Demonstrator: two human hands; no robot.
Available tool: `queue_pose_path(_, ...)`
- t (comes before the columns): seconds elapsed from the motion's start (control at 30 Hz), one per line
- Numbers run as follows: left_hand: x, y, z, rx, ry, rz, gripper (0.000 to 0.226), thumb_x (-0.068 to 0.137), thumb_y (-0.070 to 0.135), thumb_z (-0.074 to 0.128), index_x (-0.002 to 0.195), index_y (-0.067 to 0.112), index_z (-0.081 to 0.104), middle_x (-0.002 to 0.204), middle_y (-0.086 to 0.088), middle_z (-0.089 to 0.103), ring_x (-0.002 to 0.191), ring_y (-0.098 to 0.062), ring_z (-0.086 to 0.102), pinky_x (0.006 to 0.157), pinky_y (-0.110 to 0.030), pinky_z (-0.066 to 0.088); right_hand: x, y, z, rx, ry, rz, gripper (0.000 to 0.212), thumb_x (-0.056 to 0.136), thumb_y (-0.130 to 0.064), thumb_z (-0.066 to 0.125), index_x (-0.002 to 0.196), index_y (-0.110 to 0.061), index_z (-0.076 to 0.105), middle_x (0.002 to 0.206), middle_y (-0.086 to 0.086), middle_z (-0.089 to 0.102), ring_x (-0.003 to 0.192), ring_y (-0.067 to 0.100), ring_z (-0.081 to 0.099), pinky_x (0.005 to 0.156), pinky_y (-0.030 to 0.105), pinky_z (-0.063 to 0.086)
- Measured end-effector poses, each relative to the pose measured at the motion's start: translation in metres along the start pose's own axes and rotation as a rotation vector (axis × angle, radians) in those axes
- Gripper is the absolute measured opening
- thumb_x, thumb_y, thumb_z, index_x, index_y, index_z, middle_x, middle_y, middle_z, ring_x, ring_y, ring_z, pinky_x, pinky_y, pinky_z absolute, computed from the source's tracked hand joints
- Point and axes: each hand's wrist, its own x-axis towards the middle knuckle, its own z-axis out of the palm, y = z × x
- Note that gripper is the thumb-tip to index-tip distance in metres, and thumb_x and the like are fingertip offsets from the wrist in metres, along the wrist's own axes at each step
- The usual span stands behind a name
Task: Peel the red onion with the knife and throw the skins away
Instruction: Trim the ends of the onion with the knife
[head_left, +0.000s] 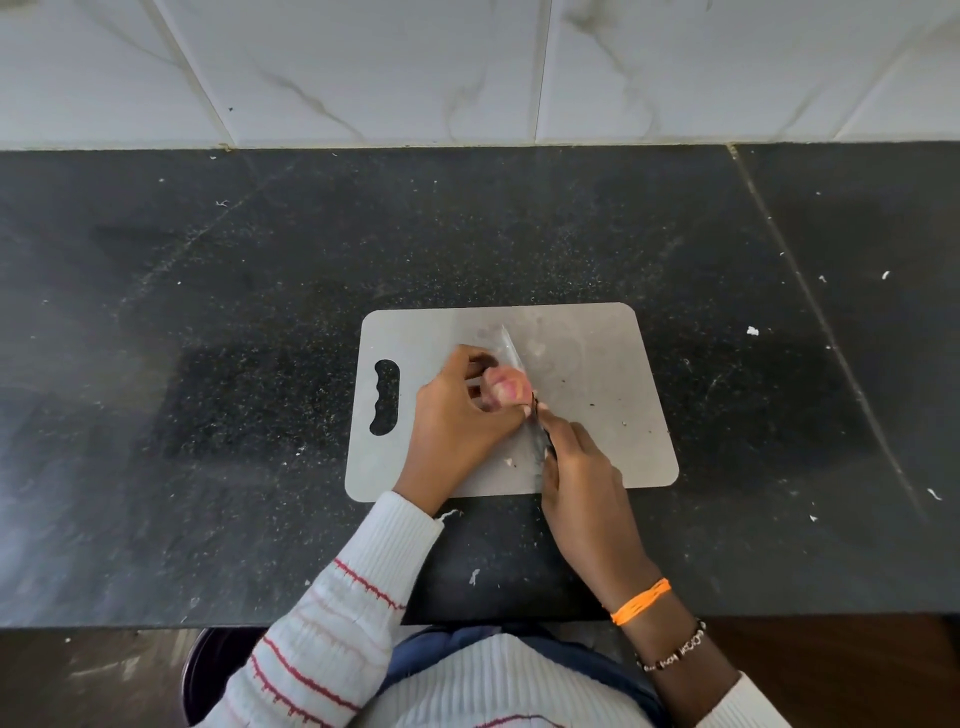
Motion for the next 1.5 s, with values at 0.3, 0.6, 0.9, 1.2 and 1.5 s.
queue_pose_path(0.3,0.002,0.003,-0.025,-0.33,-0.115,-0.254,0.026,0.083,0.006,0.064,0.108,0.011,0.061,0.099,-0.007,0.068,0.082,-0.011,0.067,0.067,-0.021,0.057,0.02,0.004,-0.004,0.437,0.041,0.128,0.046,0.09,-0.008,0.056,0.132,-0.017,0.04,0.114,0.004,0.062,0.1,0.008,0.059,0.082,0.016,0.045)
queue_pose_path(0.6,-0.004,0.003,-0.02,-0.356,-0.165,-0.331,0.021,0.089,0.015,0.058,0.105,0.004,0.065,0.087,-0.004,0.067,0.068,-0.001,0.066,0.058,-0.016,0.054,0.048,0.0,-0.006,0.837,0.076,0.187,0.035,0.079,-0.005,0.07,0.111,-0.015,0.06,0.101,0.001,0.07,0.096,0.011,0.066,0.09,0.037,0.053)
queue_pose_path(0.9,-0.007,0.002,-0.02,-0.563,-0.241,-0.459,0.025,0.093,0.027,0.05,0.094,0.006,0.063,0.088,-0.013,0.066,0.078,-0.019,0.064,0.074,-0.028,0.056,0.055,0.008,0.004,0.616,0.173,0.14,0.035,0.083,-0.007,0.065,0.116,-0.013,0.057,0.102,-0.002,0.065,0.093,0.013,0.062,0.087,0.026,0.05)
queue_pose_path(1.2,-0.005,0.0,-0.013,-0.525,-0.076,-0.433,0.036,0.09,0.029,0.057,0.114,0.004,0.048,0.107,-0.013,0.056,0.089,-0.023,0.066,0.063,-0.025,0.059,0.05,0.01,-0.004,0.591,0.154,0.125,0.024,0.084,-0.014,0.066,0.108,-0.014,0.061,0.096,-0.002,0.07,0.092,0.007,0.065,0.086,0.028,0.052)
queue_pose_path(1.5,-0.011,-0.004,-0.005,-0.158,-0.183,-0.159,0.038,0.094,0.029,0.05,0.132,0.027,0.043,0.09,-0.005,0.061,0.067,-0.023,0.07,0.069,-0.036,0.06,0.052,0.006,0.001,0.638,0.162,0.17,0.03,0.081,-0.013,0.069,0.11,-0.013,0.061,0.099,-0.001,0.068,0.093,0.009,0.063,0.088,0.034,0.052)
